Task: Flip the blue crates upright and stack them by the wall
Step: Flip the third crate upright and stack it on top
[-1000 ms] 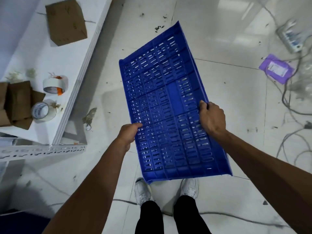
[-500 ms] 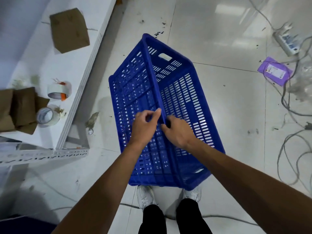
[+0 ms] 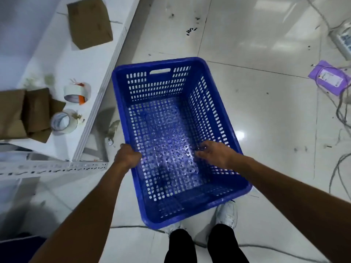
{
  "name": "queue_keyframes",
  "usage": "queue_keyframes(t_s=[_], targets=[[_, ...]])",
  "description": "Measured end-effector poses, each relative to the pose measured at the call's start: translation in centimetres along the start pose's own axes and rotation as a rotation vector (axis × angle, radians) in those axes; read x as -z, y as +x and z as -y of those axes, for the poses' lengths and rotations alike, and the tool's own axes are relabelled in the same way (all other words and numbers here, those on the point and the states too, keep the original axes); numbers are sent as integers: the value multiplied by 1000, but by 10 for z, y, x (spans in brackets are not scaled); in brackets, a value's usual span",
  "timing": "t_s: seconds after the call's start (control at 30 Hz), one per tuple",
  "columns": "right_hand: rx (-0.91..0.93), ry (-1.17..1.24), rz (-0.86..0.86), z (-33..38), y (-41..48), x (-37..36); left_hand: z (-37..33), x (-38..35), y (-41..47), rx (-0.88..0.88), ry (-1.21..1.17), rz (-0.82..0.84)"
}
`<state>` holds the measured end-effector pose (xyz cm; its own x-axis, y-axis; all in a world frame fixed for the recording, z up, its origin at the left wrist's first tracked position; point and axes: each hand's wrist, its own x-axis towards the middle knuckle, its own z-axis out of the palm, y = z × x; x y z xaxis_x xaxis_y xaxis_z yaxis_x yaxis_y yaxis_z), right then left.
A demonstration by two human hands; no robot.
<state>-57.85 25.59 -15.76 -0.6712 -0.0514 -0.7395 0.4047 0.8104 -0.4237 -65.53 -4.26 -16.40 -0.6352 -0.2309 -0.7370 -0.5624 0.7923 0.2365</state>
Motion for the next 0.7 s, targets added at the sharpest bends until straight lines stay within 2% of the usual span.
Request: queue_keyframes(t_s=[0.13,0.27,0.5,0.6,0.7], targets=[[-87,-58,-58,-26,25,3,40,-7,43,20,-22,5],[-54,-127,-156,-37,45,6,65,-9,79,28,-12,-15],[-29,-113,-531,-44,78,-2,88,-15,107,32,-102,8],[-60,-67,-535,-42,85,-1,80,-15,98,69,-70,-28],[-130,-38,-486,-37,91,15,61,-12,83,59,112,-182]])
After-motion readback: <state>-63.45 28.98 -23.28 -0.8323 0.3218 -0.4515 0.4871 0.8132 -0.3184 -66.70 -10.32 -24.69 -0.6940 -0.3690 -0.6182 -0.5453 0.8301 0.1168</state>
